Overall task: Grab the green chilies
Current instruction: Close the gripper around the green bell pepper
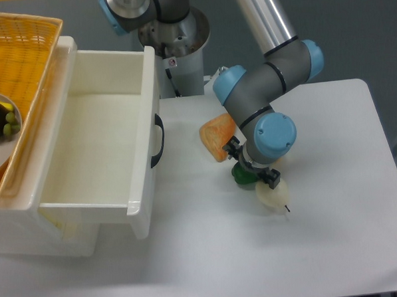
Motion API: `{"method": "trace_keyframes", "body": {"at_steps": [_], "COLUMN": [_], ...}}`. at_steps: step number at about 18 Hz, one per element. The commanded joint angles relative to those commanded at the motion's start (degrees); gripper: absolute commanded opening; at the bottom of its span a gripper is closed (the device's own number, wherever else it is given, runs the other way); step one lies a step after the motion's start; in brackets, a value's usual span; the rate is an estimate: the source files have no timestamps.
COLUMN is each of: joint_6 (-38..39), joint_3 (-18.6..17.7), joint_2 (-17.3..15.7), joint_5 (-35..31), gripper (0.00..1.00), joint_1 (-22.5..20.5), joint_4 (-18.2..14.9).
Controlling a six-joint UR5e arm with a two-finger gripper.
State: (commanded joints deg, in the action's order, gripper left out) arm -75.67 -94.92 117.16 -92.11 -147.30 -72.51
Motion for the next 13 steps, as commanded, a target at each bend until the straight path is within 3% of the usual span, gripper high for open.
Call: {"method": "trace_keyframes", "body": {"at_steps": [13], "joint_6": [-0.09], "joint_3": [-0.53], "joint_2": [0.53], "joint_5": [-0.09], "gripper": [1.0], "joint_1": [0.26], "joint_4": [1.76]}}
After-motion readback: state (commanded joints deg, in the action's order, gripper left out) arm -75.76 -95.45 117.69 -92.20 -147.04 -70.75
